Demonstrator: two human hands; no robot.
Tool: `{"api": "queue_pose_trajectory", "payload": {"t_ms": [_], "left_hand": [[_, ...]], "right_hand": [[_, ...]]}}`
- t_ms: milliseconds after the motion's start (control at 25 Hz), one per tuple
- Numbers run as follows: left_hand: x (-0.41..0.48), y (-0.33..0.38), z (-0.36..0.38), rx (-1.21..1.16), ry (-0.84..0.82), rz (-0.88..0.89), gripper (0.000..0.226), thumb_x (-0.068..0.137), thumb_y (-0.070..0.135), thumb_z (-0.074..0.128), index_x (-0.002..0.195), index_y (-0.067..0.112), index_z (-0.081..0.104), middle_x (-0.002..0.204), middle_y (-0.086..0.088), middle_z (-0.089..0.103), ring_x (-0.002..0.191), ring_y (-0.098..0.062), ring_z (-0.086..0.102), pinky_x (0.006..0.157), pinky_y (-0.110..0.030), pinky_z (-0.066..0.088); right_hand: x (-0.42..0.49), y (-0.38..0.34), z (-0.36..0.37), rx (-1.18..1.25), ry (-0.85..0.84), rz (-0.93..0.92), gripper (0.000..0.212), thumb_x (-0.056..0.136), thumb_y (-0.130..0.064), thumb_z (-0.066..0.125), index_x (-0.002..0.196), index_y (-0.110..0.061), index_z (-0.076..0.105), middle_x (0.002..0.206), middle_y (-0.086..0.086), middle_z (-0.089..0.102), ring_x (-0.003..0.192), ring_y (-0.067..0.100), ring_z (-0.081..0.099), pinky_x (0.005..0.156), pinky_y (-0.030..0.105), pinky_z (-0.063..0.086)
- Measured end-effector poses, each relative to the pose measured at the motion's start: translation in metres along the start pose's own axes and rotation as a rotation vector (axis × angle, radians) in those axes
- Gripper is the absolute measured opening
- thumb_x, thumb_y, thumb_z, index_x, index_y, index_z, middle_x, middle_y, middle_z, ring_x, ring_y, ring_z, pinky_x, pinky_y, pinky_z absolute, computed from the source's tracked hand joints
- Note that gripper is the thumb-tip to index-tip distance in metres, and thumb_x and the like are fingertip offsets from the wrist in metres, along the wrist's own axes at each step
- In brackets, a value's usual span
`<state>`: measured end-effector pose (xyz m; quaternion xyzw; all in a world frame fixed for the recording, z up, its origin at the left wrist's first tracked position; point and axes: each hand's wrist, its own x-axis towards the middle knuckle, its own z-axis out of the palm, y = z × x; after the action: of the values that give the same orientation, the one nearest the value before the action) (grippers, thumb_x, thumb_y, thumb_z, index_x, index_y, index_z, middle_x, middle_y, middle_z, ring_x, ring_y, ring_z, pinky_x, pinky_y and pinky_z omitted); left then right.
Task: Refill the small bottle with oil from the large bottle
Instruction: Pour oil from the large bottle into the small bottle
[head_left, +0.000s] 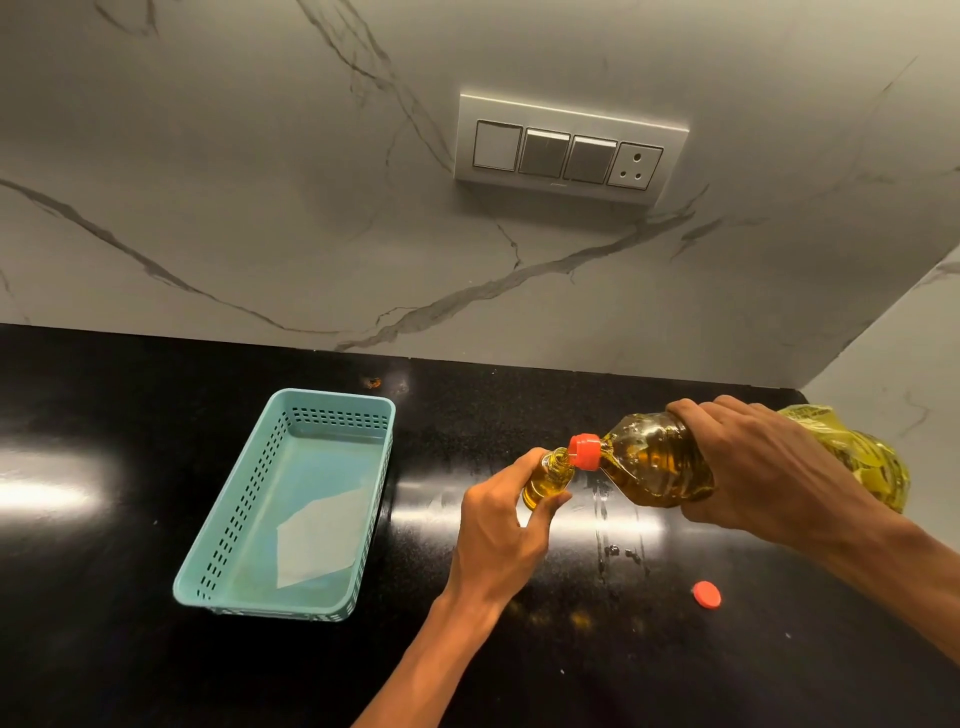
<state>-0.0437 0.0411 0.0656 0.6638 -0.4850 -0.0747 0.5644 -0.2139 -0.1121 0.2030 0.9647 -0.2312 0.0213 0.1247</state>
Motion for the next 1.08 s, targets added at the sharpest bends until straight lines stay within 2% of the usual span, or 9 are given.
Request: {"api": "queue_pose_trajectory", "payload": {"t_ms": [320,640,1080], "left_hand": [[-0.001,-0.0012,0.0001,0.016,0.01,0.006,0.033,0.091,0.038,0.07,0.118,0.021,0.065,0.094,0.01,0.072,0.084,-0.003,0.066,0.073,-0.007,0.05],[-0.0014,-0.0024,-0.0006,0.016,0.024,-0.002,0.034,0.09,0.038,0.071,0.119,0.022,0.065,0.095,0.01,0.072,0.085,-0.003,0.066,0.073,-0.015,0.055],[-0.0007,-0.0011,-0.0011,0.015,0.004,0.007,0.031,0.091,0.037,0.071,0.118,0.023,0.064,0.095,0.011,0.071,0.086,-0.004,0.066,0.073,-0.014,0.054]], "right_hand": [[0.0005,0.0,-0.0006,-0.009,-0.01,0.003,0.094,0.031,-0.048,0.096,0.106,0.0,0.066,0.077,0.01,0.071,0.058,0.022,0.066,0.051,0.033,0.056],[0.0007,-0.0012,-0.0003,0.001,0.0,0.0,0.094,0.029,-0.05,0.095,0.104,-0.002,0.066,0.075,0.008,0.071,0.057,0.02,0.066,0.049,0.032,0.056],[0.0018,-0.0003,0.0015,0.006,-0.012,0.009,0.092,0.031,-0.05,0.095,0.106,-0.004,0.067,0.077,0.008,0.071,0.06,0.021,0.067,0.051,0.032,0.056]]}}
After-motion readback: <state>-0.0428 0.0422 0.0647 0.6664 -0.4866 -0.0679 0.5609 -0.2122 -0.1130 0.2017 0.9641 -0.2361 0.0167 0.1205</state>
